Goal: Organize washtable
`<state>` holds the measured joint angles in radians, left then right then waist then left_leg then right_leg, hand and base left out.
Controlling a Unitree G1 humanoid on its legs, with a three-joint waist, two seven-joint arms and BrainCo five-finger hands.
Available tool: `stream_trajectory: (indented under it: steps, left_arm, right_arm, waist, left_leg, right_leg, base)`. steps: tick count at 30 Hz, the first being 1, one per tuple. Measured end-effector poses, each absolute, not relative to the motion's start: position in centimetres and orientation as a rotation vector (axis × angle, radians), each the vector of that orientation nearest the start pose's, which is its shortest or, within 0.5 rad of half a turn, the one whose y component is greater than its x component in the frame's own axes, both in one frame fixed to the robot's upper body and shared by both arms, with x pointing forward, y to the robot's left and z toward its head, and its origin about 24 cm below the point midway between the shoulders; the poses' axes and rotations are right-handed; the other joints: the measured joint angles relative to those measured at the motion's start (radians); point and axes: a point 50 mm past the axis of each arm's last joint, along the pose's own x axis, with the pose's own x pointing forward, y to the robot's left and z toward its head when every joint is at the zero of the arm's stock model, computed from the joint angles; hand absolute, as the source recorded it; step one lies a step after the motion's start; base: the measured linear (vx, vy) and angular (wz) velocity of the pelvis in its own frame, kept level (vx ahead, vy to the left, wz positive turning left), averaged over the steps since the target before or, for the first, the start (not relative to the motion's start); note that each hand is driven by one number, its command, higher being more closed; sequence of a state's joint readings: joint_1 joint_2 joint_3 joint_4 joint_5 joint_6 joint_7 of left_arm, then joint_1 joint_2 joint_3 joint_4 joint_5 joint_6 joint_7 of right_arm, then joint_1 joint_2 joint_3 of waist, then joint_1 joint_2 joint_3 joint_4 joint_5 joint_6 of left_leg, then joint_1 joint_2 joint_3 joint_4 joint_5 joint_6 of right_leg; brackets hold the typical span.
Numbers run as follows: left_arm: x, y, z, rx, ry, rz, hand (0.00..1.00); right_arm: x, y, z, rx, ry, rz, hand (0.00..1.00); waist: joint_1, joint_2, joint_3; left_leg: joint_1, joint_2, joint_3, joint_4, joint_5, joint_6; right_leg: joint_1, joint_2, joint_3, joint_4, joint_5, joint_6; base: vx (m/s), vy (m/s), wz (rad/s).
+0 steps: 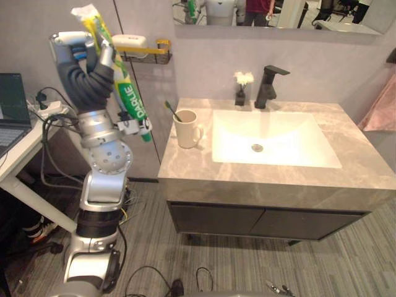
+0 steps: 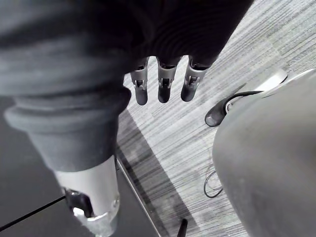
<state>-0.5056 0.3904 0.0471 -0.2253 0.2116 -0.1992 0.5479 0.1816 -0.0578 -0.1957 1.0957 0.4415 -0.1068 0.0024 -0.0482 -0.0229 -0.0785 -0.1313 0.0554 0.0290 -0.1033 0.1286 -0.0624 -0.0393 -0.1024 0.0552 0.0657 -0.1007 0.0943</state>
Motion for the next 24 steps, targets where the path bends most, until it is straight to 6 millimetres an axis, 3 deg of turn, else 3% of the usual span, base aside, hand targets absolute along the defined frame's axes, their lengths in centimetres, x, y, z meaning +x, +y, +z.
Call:
stream_trajectory:
  steps: [19, 20, 24]
  left_arm:
    - [26.9, 18.7, 26.9, 0.304, -1.102, 0.472, 1.0]
    - [26.9, 18.5, 27.6, 0.32, -1.12, 0.483, 1.0]
    - [26.9, 18.5, 27.6, 0.32, -1.12, 0.483, 1.0]
  right_arm:
    - [4.7, -20.3, -16.8, 0.429, 1.077, -0.563, 0.0]
    - [4.7, -19.8, -17.0, 0.449, 1.087, -0.566, 0.0]
    - [4.7, -19.8, -17.0, 0.449, 1.087, -0.566, 0.0]
  waist:
    - [-0.006, -0.007, 0.002]
    - [-0.024, -0.014, 0.005]
    - [-0.024, -0.014, 0.005]
  left_leg:
    - [-0.001, -0.001, -0.001, 0.0, 0.0, 0.0]
    - [-0.002, -0.001, -0.001, 0.0, 0.0, 0.0]
    - [-0.002, -0.001, -0.001, 0.0, 0.0, 0.0]
  right_leg:
    - [-0.001, -0.001, -0.001, -0.003, -0.001, 0.0]
    - [0.0, -0.001, 0.0, -0.009, 0.0, 0.0]
    - [0.0, -0.001, 0.0, -0.01, 0.0, 0.0]
  base:
    - [0.0, 0.0, 0.0]
    - [0.0, 0.0, 0.0]
    - [0.0, 0.0, 0.0]
